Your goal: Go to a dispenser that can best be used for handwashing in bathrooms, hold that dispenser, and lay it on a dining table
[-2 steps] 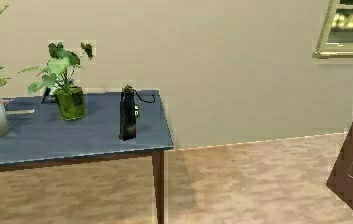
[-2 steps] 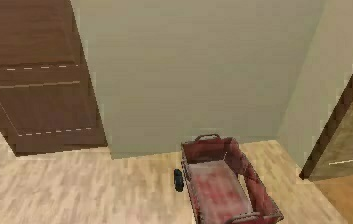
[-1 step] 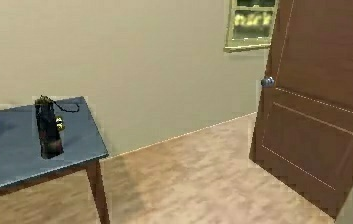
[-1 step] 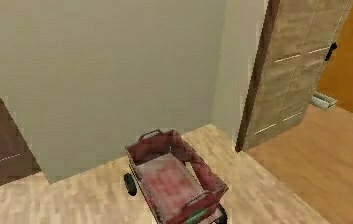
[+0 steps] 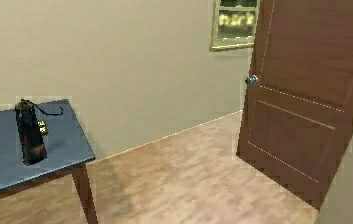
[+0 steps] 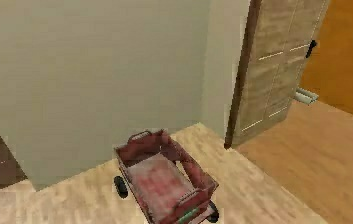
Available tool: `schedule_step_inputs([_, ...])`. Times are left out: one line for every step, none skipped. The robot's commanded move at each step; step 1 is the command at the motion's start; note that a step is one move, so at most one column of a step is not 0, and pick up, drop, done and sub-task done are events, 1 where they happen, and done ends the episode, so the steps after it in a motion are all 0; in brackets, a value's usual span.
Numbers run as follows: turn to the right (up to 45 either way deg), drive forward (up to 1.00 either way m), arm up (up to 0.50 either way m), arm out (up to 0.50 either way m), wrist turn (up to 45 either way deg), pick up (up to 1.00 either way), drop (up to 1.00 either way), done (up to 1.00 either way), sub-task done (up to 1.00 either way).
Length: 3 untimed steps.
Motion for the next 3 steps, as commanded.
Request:
schedule_step_inputs([0.0, 0.90, 0.00, 0.00, 0.0, 0.00, 0.00, 0.00, 0.00])
schedule_step_inputs([3.0, 0.00, 0.00, 0.00, 0.0, 0.00, 0.00, 0.00, 0.00])
schedule_step_inputs([0.0, 0.95, 0.00, 0.00, 0.0, 0.00, 0.00, 0.00, 0.00])
